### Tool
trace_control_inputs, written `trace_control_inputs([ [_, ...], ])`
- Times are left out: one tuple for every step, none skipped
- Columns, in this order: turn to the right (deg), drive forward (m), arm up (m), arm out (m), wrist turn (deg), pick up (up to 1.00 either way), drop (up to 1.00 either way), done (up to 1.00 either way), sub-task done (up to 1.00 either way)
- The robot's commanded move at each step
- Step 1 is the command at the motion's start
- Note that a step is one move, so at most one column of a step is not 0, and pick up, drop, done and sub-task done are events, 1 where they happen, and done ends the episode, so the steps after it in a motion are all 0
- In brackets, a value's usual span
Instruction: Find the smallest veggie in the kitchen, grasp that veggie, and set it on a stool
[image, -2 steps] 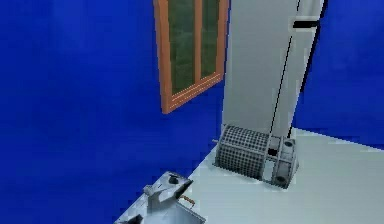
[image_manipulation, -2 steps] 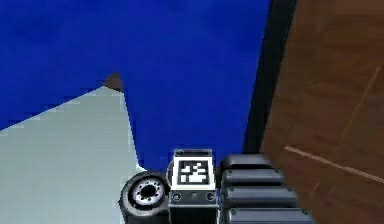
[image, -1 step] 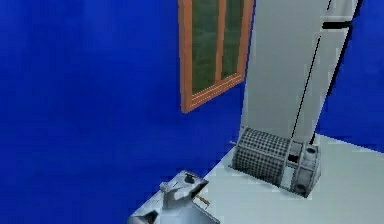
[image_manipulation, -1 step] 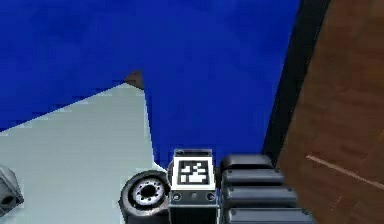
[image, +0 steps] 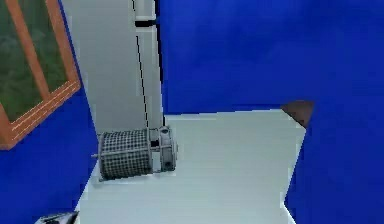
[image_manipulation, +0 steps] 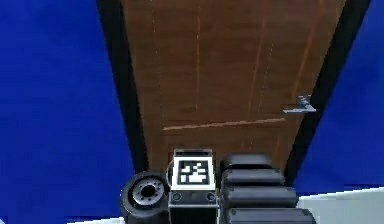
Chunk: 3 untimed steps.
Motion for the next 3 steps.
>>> trace_control_inputs([
  [45.0, 0.00, 0.00, 0.00, 0.0, 0.00, 0.00, 0.00, 0.00],
  [45.0, 0.00, 0.00, 0.00, 0.0, 0.00, 0.00, 0.00, 0.00],
  [21.0, 0.00, 0.00, 0.00, 0.0, 0.00, 0.00, 0.00, 0.00],
])
